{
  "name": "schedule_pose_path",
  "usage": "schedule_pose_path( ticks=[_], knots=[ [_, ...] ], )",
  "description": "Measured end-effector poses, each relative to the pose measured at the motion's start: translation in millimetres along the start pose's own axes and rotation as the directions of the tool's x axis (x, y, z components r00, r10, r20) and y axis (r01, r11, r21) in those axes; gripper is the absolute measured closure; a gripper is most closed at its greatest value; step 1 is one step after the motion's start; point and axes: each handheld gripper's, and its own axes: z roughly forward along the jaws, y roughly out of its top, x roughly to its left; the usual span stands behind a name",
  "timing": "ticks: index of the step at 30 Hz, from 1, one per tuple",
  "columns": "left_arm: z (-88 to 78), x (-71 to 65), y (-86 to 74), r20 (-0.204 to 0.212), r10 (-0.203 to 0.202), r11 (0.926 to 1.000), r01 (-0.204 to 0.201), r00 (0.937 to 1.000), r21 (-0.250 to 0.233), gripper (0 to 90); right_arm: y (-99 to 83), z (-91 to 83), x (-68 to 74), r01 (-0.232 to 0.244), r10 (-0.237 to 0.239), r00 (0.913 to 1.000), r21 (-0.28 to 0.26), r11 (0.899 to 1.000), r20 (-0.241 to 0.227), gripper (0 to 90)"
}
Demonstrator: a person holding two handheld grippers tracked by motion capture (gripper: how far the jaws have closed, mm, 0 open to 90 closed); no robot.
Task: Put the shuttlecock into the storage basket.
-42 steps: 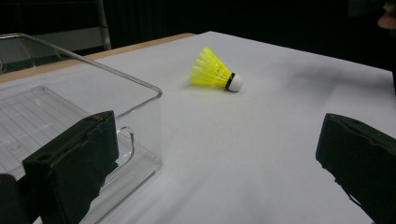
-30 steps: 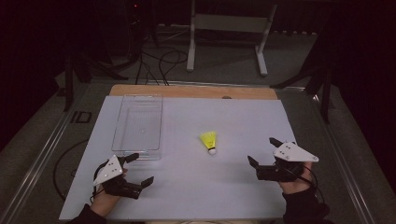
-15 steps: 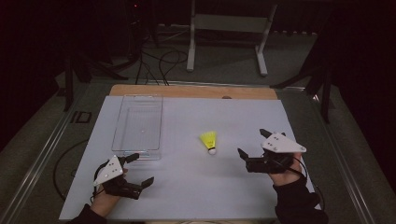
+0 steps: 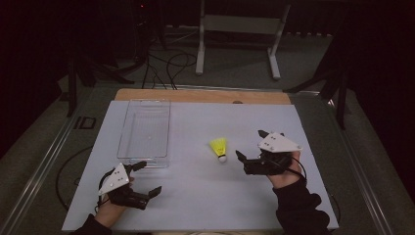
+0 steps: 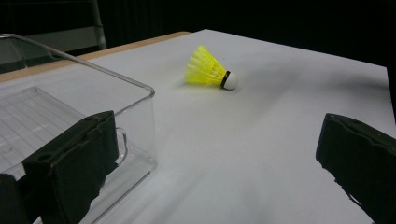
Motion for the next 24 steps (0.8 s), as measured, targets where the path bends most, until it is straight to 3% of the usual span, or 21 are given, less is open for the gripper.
schedule_pose_path(
  ticks=[22,24],
  knots=[
    [-0.1,0.1,0.0,0.004,0.004,1.0,-0.004,1.0,0.001,0.0,14.6,38.0,19.5,-0.019,0.019,0.9989,0.0,1.0,-0.043,9.0],
    [0.0,0.0,0.0,0.006,0.003,1.0,-0.003,1.0,0.0,0.0,14.7,41.0,22.5,-0.024,0.024,0.9994,-0.017,1.0,-0.024,9.0]
  ],
)
